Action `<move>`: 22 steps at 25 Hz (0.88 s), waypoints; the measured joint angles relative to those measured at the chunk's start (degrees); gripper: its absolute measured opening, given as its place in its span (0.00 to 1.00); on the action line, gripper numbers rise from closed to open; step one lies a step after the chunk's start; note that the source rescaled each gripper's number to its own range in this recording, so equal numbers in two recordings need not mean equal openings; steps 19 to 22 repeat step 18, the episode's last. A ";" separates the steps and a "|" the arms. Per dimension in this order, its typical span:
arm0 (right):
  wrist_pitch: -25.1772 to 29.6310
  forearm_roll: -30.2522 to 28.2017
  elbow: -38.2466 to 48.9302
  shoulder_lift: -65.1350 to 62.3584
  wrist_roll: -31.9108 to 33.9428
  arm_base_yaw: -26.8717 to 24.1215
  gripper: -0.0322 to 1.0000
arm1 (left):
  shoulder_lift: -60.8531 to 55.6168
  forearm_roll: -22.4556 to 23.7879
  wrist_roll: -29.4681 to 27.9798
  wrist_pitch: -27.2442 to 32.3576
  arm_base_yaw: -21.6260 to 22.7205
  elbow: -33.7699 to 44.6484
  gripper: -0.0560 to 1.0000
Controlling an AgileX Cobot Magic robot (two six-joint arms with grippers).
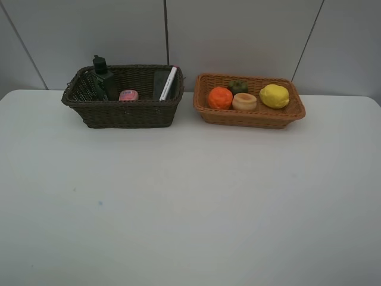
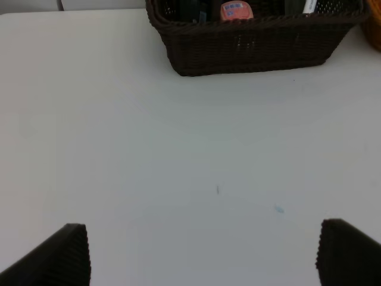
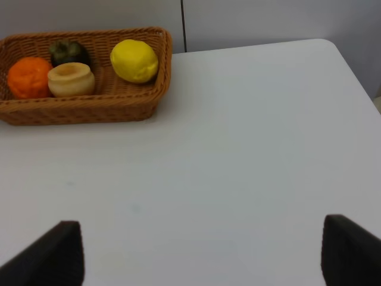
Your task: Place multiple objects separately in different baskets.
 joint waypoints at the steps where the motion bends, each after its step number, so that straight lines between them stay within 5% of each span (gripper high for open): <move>1: 0.00 0.00 0.00 0.00 0.00 0.00 0.82 | 0.00 0.00 0.00 0.00 0.00 0.00 1.00; 22: 0.00 0.00 0.00 0.00 0.00 0.00 0.82 | 0.00 0.00 0.00 0.00 0.00 0.00 1.00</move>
